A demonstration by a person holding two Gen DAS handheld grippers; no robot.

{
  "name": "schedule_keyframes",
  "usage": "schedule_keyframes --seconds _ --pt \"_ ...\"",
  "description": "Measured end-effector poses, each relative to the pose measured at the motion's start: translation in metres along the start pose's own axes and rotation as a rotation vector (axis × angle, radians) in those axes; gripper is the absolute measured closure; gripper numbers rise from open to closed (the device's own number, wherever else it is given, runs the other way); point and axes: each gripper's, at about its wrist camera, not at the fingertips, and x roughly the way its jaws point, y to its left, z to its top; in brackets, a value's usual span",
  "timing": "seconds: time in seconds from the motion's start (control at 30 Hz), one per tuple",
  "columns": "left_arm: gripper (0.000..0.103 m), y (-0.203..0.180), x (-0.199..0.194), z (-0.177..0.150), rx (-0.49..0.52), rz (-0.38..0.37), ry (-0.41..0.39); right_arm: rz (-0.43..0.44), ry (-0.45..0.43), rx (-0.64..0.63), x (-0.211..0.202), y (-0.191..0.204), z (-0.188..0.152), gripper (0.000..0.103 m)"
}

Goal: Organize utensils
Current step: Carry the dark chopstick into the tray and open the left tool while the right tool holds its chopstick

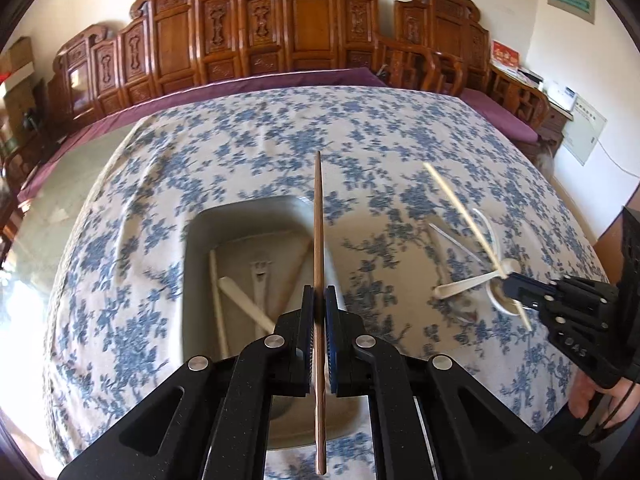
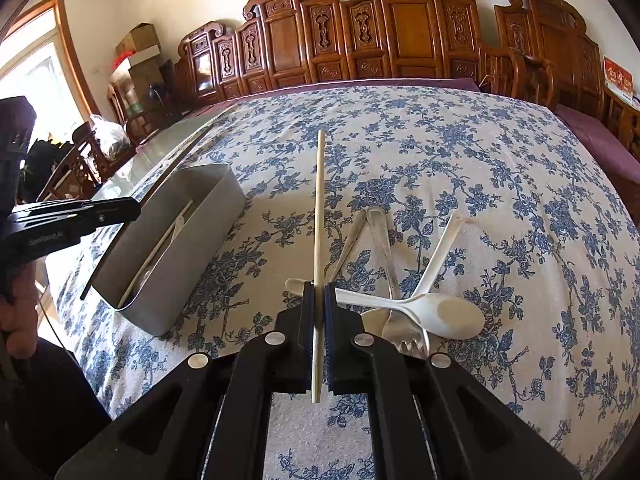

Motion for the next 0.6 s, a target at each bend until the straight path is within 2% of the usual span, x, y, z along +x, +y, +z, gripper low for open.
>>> schedule_keyframes --seconds 0.4,0.6 --pt "0.099 0.035 0.030 -0.011 -0.066 0.056 0.038 0.007 0.005 -0.014 0.002 0.003 0.000 0.097" --pt "0.099 0.042 0.039 -0.016 -0.080 0.042 0.041 0.023 0.009 -0.021 0.006 0.007 0.004 0.097"
